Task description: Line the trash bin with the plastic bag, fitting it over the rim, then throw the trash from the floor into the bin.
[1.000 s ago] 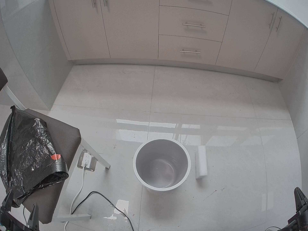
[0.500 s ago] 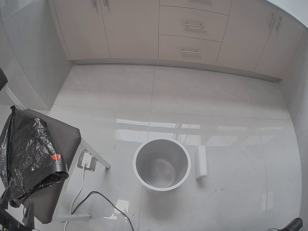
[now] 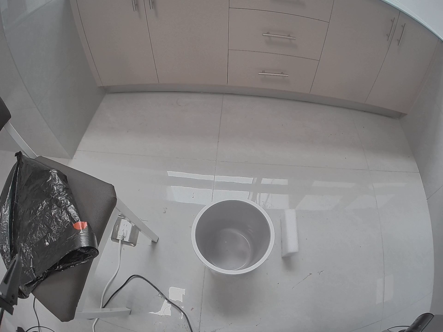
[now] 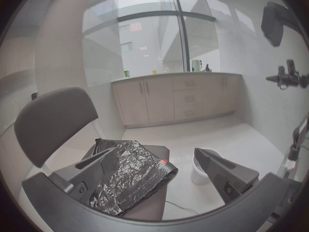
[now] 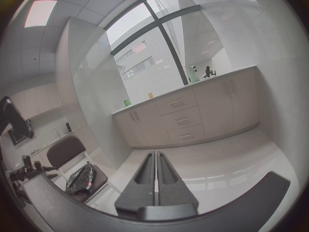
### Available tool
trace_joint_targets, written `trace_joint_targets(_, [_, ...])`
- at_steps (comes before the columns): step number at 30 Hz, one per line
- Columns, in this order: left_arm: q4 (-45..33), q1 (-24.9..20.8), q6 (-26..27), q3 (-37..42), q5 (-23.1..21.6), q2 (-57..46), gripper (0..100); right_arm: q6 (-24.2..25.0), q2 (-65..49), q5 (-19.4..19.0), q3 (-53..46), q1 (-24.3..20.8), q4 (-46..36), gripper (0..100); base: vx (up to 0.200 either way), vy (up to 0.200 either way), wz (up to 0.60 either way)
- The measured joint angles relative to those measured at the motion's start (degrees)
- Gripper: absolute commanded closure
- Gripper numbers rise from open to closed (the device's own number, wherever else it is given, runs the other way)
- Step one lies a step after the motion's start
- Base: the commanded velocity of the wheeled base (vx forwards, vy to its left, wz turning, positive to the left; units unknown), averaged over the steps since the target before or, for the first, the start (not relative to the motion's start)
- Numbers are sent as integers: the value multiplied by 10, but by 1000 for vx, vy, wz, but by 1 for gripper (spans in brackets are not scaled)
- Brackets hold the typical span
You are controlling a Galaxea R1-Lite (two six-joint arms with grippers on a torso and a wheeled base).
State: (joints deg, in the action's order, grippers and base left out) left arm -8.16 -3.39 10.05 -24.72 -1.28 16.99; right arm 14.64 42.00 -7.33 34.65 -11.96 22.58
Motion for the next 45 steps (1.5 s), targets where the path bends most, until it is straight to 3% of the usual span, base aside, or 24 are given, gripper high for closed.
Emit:
trace_joint_targets(10, [20,-24,184,1,1,183,0,57,128,-9,15,-27,91,100,0,0,0])
trace_joint_targets(13, [34,-27,192,28,4,207,0,62,147,-9,16,-30,97,100,0,0,0])
trace_joint_targets(22, [47,-27,195,57,67,262,0,65,170,-9,18,-31,100,100,0,0,0])
trace_joint_targets(29, [47,-30,222,49,69,296,0,68,173,-9,18,-30,100,100,0,0,0])
trace_joint_targets(45, [53,-27,222,30,68,390,0,94,171,-10,23,-26,101,100,0,0,0])
